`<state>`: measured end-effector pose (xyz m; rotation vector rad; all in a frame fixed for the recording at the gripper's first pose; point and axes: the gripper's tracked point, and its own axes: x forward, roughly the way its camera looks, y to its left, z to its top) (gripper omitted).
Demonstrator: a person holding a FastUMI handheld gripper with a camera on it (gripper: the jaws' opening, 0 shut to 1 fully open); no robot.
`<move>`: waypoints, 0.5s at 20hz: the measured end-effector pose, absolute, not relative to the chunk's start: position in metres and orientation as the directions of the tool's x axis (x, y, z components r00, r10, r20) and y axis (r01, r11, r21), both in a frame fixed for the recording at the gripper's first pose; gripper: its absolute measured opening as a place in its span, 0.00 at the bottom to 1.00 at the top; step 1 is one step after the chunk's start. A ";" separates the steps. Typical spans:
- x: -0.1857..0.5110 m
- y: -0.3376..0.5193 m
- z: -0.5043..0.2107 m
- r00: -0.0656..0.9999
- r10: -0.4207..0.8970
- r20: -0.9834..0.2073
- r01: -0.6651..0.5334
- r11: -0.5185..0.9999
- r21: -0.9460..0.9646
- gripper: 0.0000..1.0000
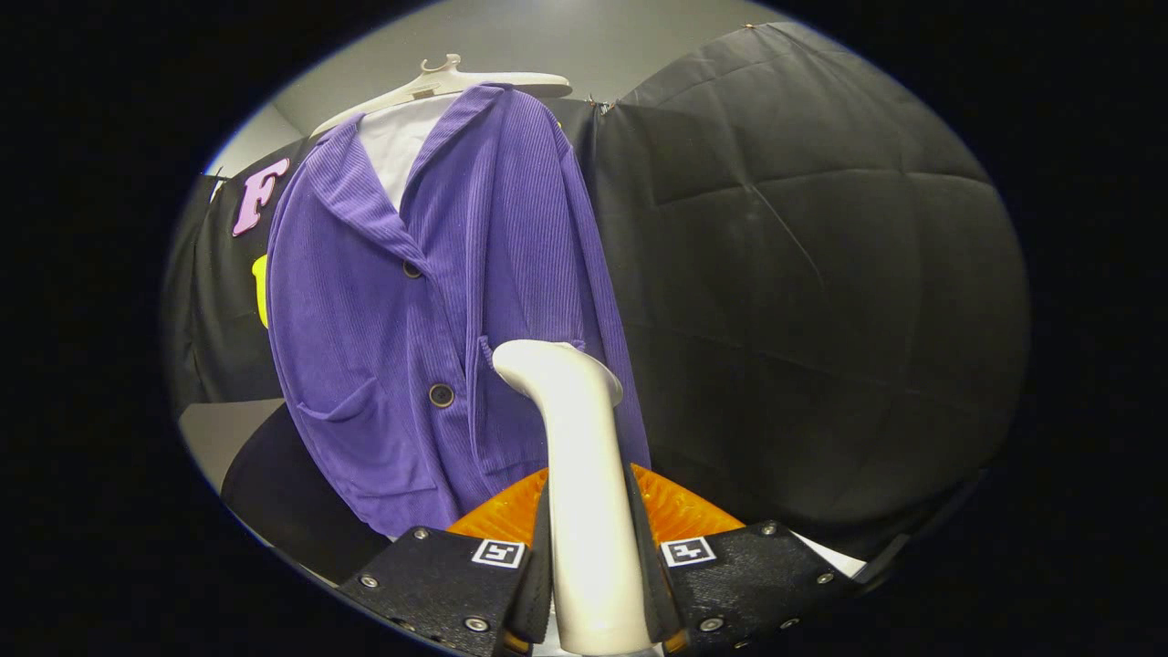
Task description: Iron the clothes twice with a garment steamer, once on the left side and once on the right side.
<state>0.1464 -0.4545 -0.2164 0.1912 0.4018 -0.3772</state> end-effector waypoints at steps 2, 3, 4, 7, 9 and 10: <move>0.144 -0.454 -0.221 0.854 -0.309 -0.418 0.387 0.915 0.115 0.40; 0.146 -0.453 -0.222 0.854 -0.302 -0.424 0.385 0.915 0.122 0.40; 0.144 -0.453 -0.224 0.855 -0.295 -0.427 0.381 0.915 0.131 0.40; 0.137 -0.453 -0.238 0.851 -0.270 -0.451 0.364 0.921 0.136 0.40; 0.123 -0.452 -0.249 0.847 -0.246 -0.472 0.344 0.929 0.134 0.40; 0.120 -0.449 -0.256 0.840 -0.230 -0.491 0.329 0.936 0.126 0.40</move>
